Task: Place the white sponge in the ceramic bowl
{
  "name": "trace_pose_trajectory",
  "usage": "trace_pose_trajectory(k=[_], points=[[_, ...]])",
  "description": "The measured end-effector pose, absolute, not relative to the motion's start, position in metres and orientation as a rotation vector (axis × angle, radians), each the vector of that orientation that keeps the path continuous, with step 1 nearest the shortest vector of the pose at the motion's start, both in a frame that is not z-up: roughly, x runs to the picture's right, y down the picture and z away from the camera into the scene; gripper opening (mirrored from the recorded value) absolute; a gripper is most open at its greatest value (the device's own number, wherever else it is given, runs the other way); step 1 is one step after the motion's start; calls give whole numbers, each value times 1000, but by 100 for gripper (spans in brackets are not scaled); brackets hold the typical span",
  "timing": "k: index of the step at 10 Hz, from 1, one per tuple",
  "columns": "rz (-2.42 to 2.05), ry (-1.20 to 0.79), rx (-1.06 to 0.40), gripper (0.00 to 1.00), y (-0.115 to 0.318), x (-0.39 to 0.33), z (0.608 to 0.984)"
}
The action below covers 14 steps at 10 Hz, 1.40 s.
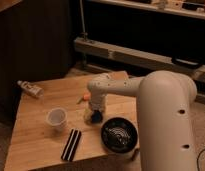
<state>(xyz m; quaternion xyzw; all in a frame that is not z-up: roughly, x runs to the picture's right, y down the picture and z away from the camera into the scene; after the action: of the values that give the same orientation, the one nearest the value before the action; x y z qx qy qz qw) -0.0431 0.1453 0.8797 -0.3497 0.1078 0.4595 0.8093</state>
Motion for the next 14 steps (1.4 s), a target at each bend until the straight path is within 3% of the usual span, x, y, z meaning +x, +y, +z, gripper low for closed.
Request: trace_pose_trajectory(k=[3, 11, 14], points=[[981, 235, -749, 51, 146, -42, 876], [979, 219, -741, 50, 134, -39, 866], [1002, 197, -736, 50, 109, -30, 849]])
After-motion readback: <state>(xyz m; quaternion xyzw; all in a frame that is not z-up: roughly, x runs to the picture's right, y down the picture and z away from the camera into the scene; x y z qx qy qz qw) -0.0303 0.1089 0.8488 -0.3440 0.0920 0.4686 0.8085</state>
